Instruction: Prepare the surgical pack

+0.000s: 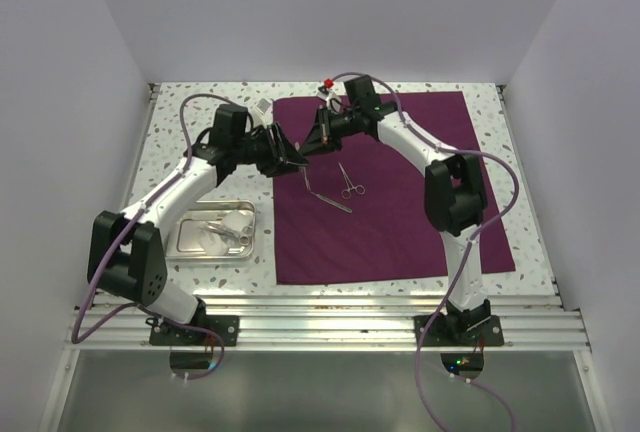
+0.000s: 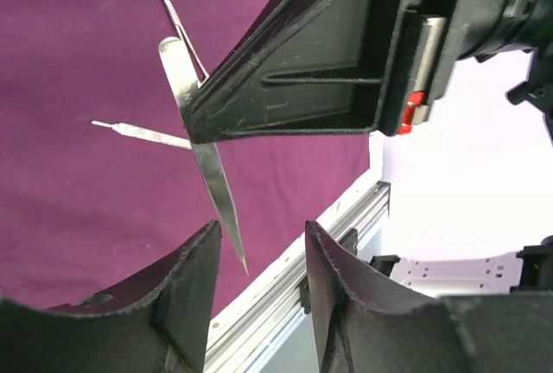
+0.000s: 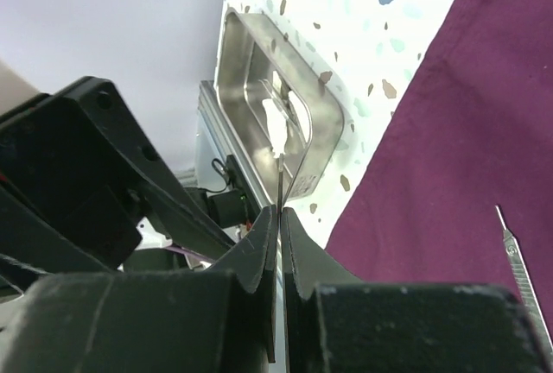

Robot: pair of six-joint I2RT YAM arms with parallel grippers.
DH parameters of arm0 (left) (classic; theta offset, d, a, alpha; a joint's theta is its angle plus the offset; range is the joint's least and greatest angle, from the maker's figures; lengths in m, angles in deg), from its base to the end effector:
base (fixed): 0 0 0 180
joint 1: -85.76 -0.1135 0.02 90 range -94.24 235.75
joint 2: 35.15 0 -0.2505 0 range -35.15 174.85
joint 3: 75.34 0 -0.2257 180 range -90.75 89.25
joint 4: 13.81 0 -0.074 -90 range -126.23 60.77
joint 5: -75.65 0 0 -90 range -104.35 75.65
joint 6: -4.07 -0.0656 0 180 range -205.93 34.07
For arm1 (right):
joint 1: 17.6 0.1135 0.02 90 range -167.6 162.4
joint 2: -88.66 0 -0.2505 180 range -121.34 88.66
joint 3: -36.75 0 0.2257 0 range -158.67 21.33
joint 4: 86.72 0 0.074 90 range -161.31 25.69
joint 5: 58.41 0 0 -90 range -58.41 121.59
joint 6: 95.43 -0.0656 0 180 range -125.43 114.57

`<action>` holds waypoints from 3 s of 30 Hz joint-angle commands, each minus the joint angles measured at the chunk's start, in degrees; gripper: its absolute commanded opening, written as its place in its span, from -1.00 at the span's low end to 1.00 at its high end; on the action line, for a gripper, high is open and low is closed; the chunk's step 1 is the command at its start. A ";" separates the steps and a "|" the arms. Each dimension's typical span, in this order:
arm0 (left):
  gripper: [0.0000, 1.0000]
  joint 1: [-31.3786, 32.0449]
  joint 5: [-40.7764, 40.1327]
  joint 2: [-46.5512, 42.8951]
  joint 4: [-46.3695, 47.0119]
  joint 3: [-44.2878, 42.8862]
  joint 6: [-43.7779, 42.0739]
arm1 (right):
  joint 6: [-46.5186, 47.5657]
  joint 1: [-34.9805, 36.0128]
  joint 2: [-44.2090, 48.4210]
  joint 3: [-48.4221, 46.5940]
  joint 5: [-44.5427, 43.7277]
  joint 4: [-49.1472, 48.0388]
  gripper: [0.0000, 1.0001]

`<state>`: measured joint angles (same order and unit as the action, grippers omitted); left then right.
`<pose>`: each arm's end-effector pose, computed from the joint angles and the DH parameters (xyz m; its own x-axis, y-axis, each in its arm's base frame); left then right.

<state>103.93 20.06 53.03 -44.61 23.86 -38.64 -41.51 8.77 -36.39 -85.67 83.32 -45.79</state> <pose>0.3082 -0.1402 0.2557 -0.8975 -0.3435 -0.2765 0.0292 0.5794 -0.8145 0.4004 0.2560 0.2292 -0.9612 -0.0694 -0.2670 -0.2707 0.4245 0.8640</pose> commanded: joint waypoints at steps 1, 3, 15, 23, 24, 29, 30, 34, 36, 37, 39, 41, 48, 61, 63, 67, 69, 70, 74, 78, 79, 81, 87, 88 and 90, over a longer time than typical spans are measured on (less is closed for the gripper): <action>-0.04 0.11 -2.96 -1.88 -5.27 -1.94 -2.64 | -1.54 0.17 4.55 1.09 3.38 -2.83 -1.00; -0.03 0.11 -1.99 -0.65 -5.10 -0.98 -2.12 | -2.77 0.26 4.99 1.79 3.91 -3.98 -1.00; -0.19 0.11 -0.22 1.99 -1.41 -0.88 0.08 | -7.43 2.37 6.05 3.90 6.28 -9.25 -1.00; -0.94 -0.07 -2.50 2.52 -3.51 -0.97 0.53 | -8.75 3.51 5.61 3.82 6.37 -10.05 -1.00; -1.00 -0.16 -3.21 2.35 -5.09 -0.97 0.44 | -8.23 3.51 5.35 3.21 4.81 -7.61 -0.68; -1.00 -2.43 -12.07 -1.24 -14.23 0.86 1.49 | 5.36 3.34 0.00 -9.69 -10.73 16.44 0.47; -1.00 -3.31 -13.74 -2.21 -17.98 1.74 2.01 | 6.79 3.08 -1.32 -16.07 -14.86 24.93 0.60; -1.00 -12.86 -24.98 -9.59 -28.12 7.71 8.59 | 11.46 2.72 -6.77 -26.05 -30.34 37.74 0.97; -1.00 -15.44 -27.28 -14.34 -30.58 11.85 10.18 | 14.01 2.72 -8.71 -26.94 -36.86 41.87 0.97; -1.00 -17.28 -28.86 -15.48 -31.03 13.16 11.76 | 14.97 2.72 -9.06 -26.60 -38.44 42.85 0.97; -0.99 -18.08 -29.40 -17.86 -31.38 16.59 12.74 | 17.96 2.72 -8.81 -22.93 -42.22 42.87 0.90; -0.96 -20.10 -29.58 -17.96 -31.29 19.23 13.79 | 20.94 2.72 -7.75 -19.23 -43.90 41.37 0.68; -0.74 -21.07 -29.75 -16.46 -30.95 22.32 16.25 | 24.82 4.64 -5.90 -11.57 -36.09 36.89 0.03; -0.29 -23.10 -26.68 -12.60 -28.13 22.06 15.99 | 27.29 10.81 -9.33 -12.44 -41.62 37.15 -0.01; -0.11 -23.10 -26.68 -13.03 -28.13 21.79 15.64 | 27.28 11.68 -10.20 -13.14 -43.18 37.50 -0.06; 0.04 -23.18 -26.16 -13.74 -28.57 21.18 14.94 | 27.37 12.56 -11.18 -14.20 -45.65 38.11 -0.16; 0.07 -23.10 -26.07 -14.35 -28.83 20.91 14.50 | 27.46 12.83 -11.52 -14.99 -47.15 38.55 -0.17; 0.08 -23.10 -25.98 -14.61 -28.83 20.56 14.33 | 27.64 12.83 -11.70 -15.17 -48.02 38.73 -0.18; 0.09 -23.10 -25.71 -15.67 -29.27 19.33 13.18 | 27.90 12.74 -12.76 -16.31 -49.44 39.34 -0.18; 0.11 -23.10 -25.80 -16.20 -29.36 18.01 11.60 | 28.08 12.83 -12.23 -16.05 -50.05 39.52 -0.21; 0.11 -23.10 -25.80 -16.20 -29.36 17.66 11.43 | 28.08 12.74 -11.53 -15.87 -50.40 39.43 -0.22; 0.11 -23.10 -25.54 -16.20 -29.36 17.75 11.25 | 28.08 12.83 -11.00 -14.99 -50.93 39.08 -0.22; 0.11 -23.10 -23.43 -16.20 -28.39 18.28 11.16 | 28.34 12.74 -12.49 -14.73 -51.28 39.08 -0.25; 0.11 -23.18 -23.25 -16.29 -28.13 18.19 10.99 | 28.43 12.74 -12.67 -14.99 -51.28 38.99 -0.25; 0.10 -23.18 -22.64 -16.55 -27.60 17.75 10.37 | 28.25 12.83 -13.37 -14.99 -51.55 38.99 -0.27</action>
<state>81.26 -4.26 37.97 -73.74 43.47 -26.54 -14.14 21.38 -48.88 -99.68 33.46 -7.89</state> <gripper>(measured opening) 0.552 0.370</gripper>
